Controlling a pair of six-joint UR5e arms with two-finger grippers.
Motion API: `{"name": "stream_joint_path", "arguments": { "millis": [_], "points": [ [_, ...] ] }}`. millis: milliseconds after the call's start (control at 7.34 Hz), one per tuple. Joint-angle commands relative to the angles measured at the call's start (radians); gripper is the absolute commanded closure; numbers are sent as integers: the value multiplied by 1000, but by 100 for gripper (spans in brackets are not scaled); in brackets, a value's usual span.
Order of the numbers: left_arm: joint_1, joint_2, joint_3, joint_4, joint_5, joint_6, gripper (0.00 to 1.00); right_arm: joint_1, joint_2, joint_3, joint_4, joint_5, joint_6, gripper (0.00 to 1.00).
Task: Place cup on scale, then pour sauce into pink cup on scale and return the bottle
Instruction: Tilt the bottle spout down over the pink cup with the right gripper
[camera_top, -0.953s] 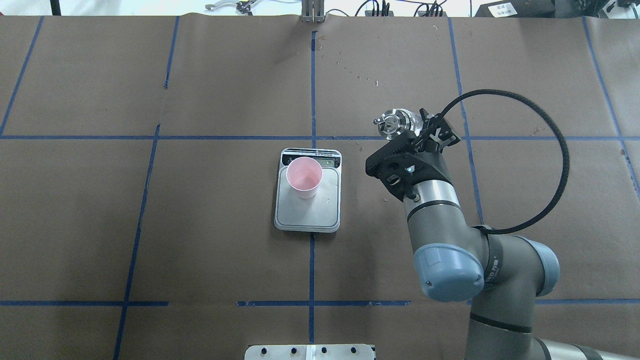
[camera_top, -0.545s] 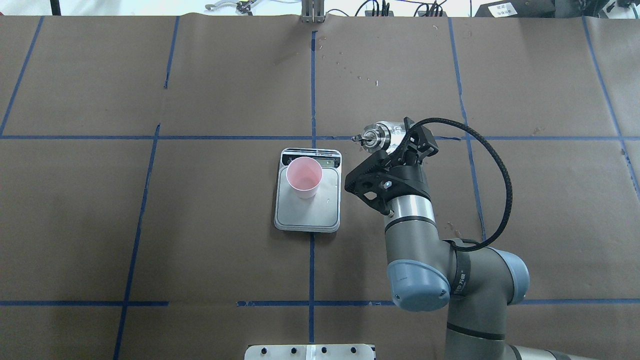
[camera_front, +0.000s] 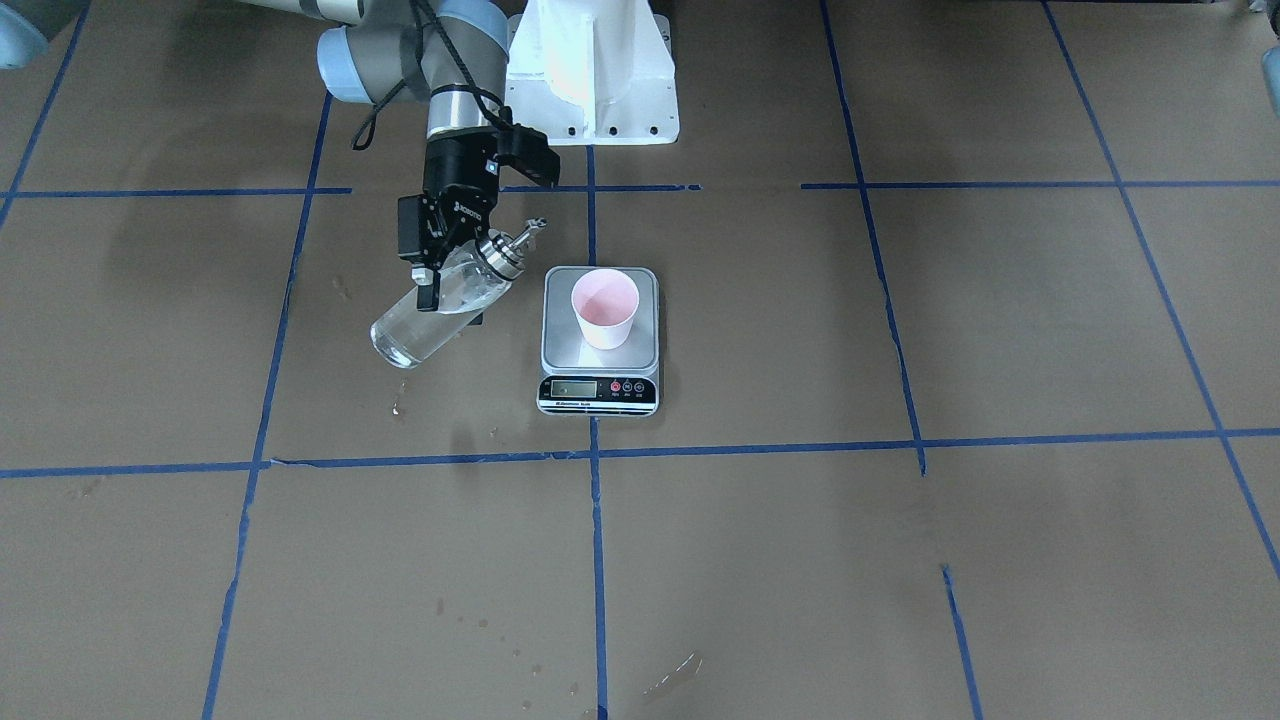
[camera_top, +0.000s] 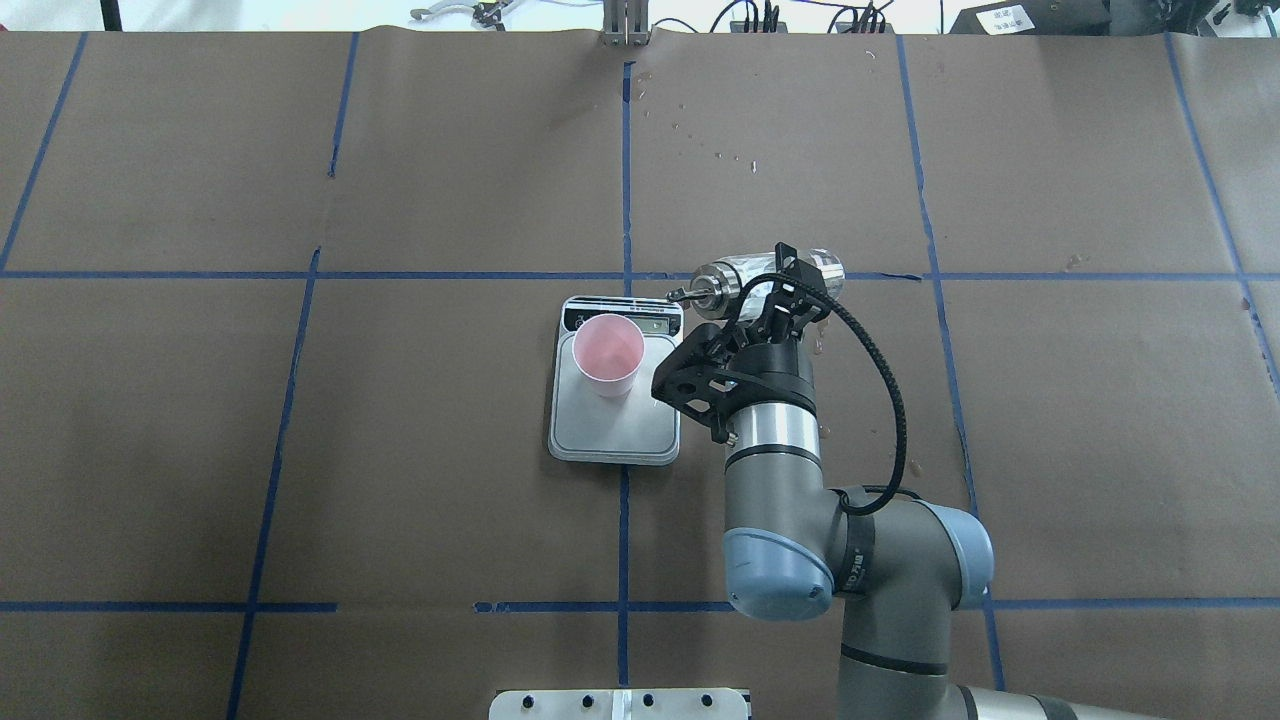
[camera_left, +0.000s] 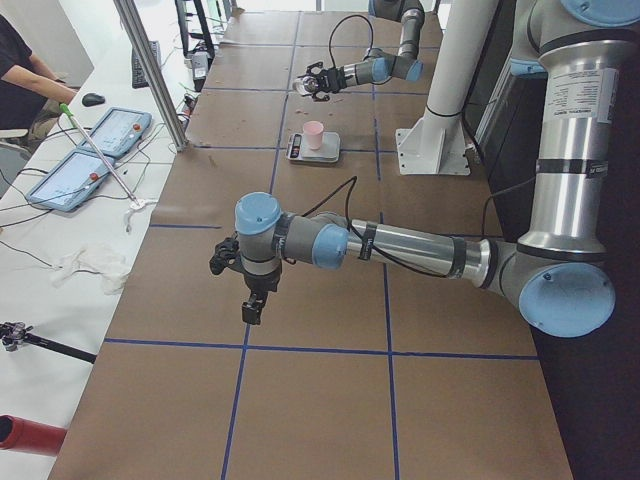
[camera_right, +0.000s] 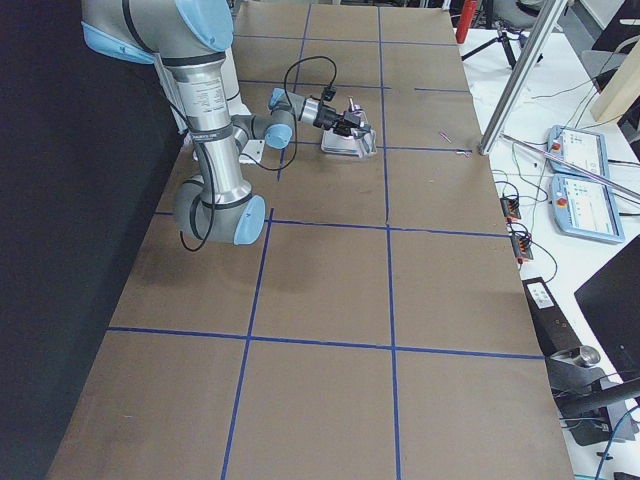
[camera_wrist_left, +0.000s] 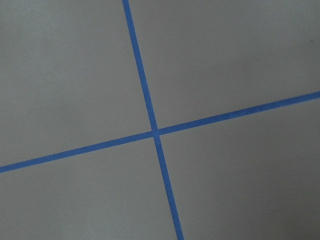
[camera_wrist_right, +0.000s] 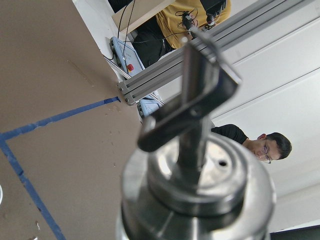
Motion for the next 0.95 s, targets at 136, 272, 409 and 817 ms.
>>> {"name": "stream_joint_path", "arguments": {
  "millis": [136, 272, 409, 817],
  "points": [
    [-18, -6, 8, -7, -2, -20, 0, -7, 37, -113, -63, -118, -54, 100],
    [-19, -8, 8, -7, -2, -20, 0, -7, 48, -113, -84, -131, -109, 100],
    [-19, -8, 8, -8, 1, -19, 0, -6, 53, -113, -91, -146, -182, 100],
    [-30, -8, 8, -10, 2, -8, 0, -7, 57, -119, -92, -210, -445, 100]
  ]
}}
